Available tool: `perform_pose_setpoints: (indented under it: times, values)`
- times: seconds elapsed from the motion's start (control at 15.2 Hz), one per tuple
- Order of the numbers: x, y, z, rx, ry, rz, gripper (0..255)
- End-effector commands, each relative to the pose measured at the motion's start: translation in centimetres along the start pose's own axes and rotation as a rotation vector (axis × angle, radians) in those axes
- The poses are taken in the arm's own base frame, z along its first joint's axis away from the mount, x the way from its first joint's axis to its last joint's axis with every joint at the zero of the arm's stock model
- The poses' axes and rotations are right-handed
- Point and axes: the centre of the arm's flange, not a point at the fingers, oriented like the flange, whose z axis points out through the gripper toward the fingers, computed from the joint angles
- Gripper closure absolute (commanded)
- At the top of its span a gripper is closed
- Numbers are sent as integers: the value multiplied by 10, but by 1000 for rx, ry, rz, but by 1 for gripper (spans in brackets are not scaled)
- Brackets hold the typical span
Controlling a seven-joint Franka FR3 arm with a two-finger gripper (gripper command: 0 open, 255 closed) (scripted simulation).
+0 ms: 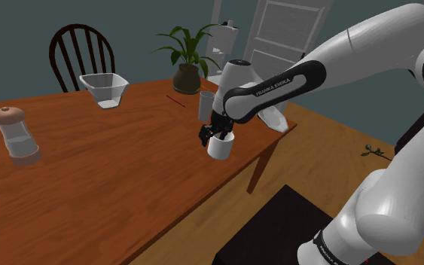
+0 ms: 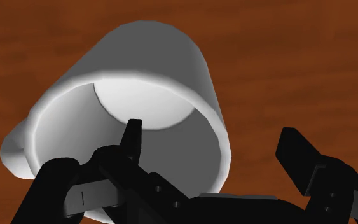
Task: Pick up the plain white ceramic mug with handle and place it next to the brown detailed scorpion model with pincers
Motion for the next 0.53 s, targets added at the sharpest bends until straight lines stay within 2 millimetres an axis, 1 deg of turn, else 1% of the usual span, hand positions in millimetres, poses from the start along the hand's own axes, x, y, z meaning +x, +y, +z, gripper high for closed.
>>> perform_pose_setpoints:
  times: [0.0, 0.2, 0.26, 0.46]
  values:
    - [0, 0, 0, 0, 0, 0, 0]
    - [0, 0, 0, 0, 0, 0, 0]
    - [0, 0, 0, 0, 0, 0, 255]
    - [0, 0, 0, 0, 0, 0, 255]
